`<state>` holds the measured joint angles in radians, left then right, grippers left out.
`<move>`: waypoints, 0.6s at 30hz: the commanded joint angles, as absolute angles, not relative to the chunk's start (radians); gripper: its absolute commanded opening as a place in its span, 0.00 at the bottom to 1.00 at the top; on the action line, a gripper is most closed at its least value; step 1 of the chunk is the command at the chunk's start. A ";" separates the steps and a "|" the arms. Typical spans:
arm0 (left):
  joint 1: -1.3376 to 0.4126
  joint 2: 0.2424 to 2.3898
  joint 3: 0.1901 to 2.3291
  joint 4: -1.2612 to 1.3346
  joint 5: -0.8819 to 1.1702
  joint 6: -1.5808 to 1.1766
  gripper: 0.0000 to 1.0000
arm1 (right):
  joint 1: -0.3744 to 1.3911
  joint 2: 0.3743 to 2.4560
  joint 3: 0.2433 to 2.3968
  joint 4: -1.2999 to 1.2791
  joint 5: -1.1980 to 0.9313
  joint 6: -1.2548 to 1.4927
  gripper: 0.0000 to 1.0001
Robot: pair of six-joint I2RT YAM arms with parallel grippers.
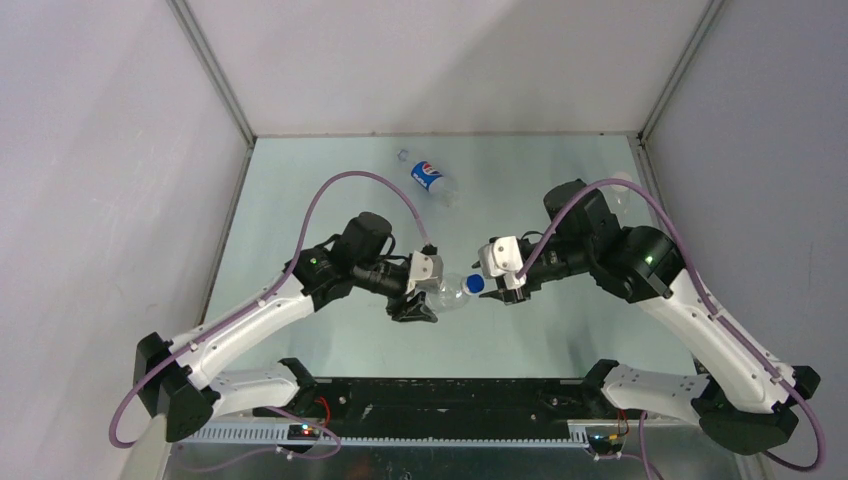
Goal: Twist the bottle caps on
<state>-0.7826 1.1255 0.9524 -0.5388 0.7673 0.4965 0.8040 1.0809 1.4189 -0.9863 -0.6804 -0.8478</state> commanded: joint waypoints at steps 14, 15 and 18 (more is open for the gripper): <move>-0.779 1.101 1.005 -0.500 0.812 0.499 0.00 | 0.810 1.141 1.430 -1.003 -0.737 -0.809 0.21; -0.779 1.096 1.004 -0.493 0.802 0.495 0.00 | 0.810 1.150 1.434 -0.992 -0.720 -0.786 0.16; -0.783 1.072 0.986 -0.427 0.763 0.469 0.00 | 0.810 1.172 1.446 -0.950 -0.665 -0.608 0.02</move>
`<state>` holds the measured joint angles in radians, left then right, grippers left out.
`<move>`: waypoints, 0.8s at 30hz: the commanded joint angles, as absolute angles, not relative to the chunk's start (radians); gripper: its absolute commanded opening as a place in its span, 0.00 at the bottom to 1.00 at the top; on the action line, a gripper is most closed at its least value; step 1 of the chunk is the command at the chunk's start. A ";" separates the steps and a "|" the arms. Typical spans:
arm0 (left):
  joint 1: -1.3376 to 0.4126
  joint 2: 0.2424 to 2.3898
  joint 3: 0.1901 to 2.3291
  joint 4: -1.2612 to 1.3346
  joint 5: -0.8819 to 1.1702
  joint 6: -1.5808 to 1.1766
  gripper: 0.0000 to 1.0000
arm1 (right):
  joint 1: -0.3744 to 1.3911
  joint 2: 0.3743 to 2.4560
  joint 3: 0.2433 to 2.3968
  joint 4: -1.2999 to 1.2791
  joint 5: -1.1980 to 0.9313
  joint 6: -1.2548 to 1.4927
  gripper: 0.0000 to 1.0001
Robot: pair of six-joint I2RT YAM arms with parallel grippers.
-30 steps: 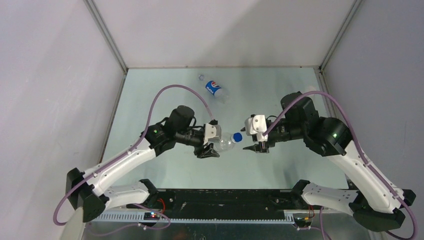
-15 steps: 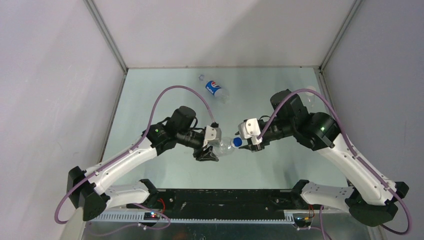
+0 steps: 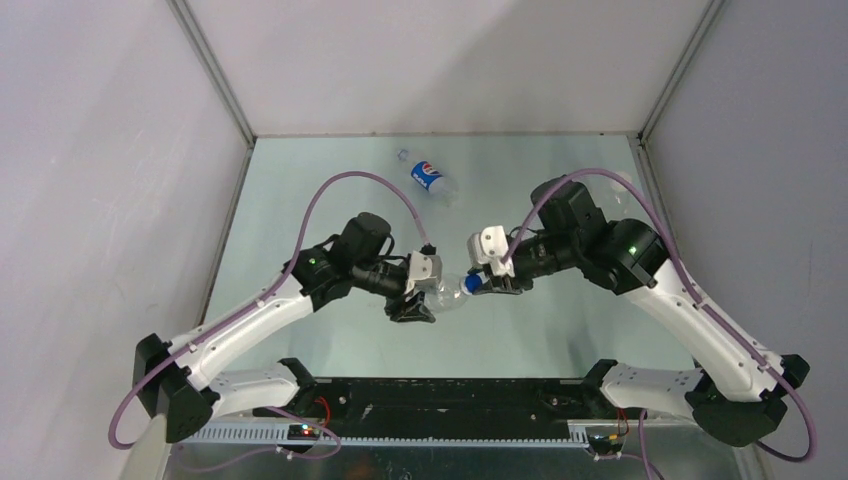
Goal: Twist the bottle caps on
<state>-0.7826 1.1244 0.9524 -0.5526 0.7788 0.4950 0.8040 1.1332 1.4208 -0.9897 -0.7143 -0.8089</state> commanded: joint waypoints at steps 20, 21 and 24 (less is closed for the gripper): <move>-0.928 0.835 0.705 -0.045 0.081 0.428 0.03 | 0.759 1.376 1.656 -0.926 -0.266 0.422 0.03; -0.928 0.831 0.698 -0.035 0.077 0.402 0.03 | 0.759 1.360 1.654 -0.898 -0.255 0.417 0.09; -0.928 0.820 0.646 0.056 0.064 0.344 0.03 | 0.774 1.301 1.608 -0.805 -0.194 0.391 0.48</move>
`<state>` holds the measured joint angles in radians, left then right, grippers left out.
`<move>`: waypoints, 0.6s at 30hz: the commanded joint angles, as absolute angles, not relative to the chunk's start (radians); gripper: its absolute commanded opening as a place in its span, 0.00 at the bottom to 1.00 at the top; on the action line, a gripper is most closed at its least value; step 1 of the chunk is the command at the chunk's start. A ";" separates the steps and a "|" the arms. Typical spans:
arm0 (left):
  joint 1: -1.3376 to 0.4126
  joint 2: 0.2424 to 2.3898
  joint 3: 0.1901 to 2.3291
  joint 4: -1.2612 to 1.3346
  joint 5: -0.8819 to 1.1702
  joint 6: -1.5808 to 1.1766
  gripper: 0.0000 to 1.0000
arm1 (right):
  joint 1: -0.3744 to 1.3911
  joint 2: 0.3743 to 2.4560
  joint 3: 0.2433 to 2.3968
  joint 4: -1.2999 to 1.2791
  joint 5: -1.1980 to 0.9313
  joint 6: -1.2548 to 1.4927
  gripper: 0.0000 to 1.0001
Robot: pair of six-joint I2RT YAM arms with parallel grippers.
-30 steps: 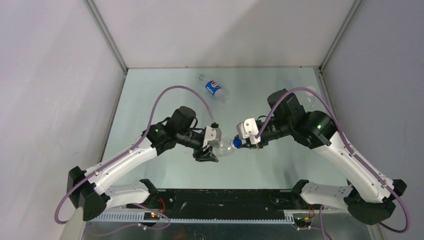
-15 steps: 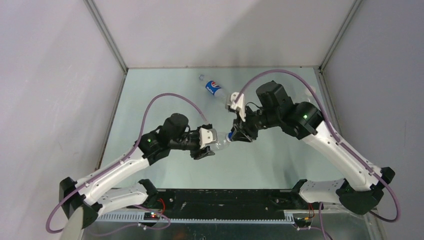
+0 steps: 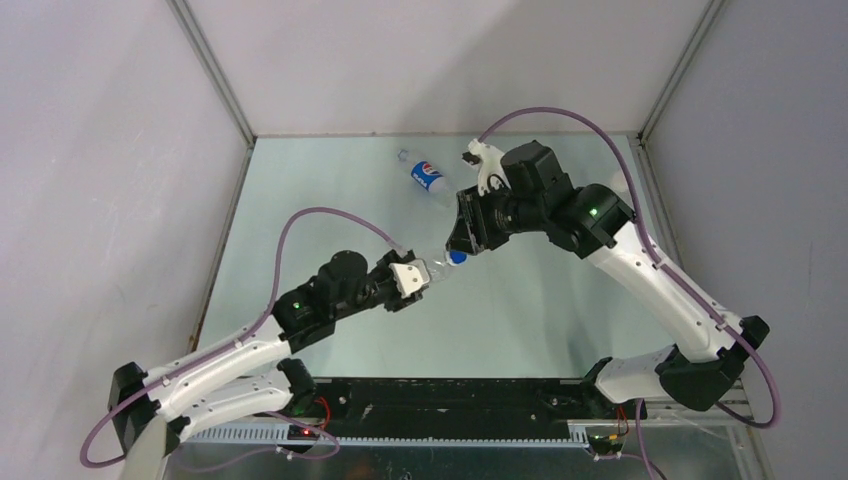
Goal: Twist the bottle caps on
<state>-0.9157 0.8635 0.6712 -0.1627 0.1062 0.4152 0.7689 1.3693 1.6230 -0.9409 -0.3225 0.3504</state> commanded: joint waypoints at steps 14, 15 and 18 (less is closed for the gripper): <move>-0.927 0.836 0.602 0.228 0.060 0.184 0.06 | 0.851 1.136 1.389 -0.465 -0.072 0.440 0.67; -0.927 0.837 0.601 0.241 0.061 0.180 0.05 | 0.855 1.136 1.377 -0.460 -0.068 0.447 0.67; -0.927 0.839 0.603 0.259 0.065 0.161 0.06 | 0.864 1.137 1.362 -0.449 -0.057 0.462 0.67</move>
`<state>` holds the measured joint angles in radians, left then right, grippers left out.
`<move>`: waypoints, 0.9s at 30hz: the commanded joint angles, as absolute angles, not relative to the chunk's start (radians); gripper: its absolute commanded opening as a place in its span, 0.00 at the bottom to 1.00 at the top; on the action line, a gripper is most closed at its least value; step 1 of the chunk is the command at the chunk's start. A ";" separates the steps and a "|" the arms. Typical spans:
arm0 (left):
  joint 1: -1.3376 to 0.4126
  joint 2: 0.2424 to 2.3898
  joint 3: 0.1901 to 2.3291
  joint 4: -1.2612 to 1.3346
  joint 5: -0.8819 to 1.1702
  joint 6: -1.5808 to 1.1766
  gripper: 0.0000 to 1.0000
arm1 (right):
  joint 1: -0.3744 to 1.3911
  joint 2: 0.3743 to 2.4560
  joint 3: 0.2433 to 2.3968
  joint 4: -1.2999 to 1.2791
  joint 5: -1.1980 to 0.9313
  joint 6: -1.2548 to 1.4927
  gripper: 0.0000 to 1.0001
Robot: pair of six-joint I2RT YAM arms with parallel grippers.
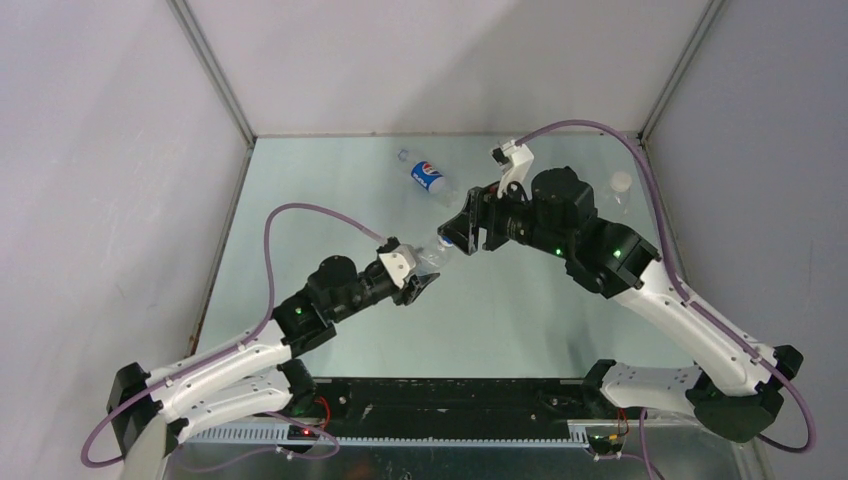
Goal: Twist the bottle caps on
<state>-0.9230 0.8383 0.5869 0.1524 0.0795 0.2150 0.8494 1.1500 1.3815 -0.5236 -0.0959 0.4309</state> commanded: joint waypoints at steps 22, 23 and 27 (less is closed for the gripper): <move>-0.927 0.768 0.589 0.255 0.015 0.111 0.79 | 0.903 1.165 1.353 -0.452 0.019 0.361 0.00; -0.927 0.760 0.582 0.246 -0.013 0.110 0.91 | 0.900 1.169 1.374 -0.470 0.042 0.331 0.00; -0.925 0.700 0.562 0.201 -0.137 0.095 0.99 | 0.839 1.180 1.416 -0.546 0.130 0.284 0.00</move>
<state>-0.9226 0.7631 0.5831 0.1902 0.0063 0.1120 0.8913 1.1759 1.3449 -0.4892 0.0216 0.3603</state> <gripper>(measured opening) 0.980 0.345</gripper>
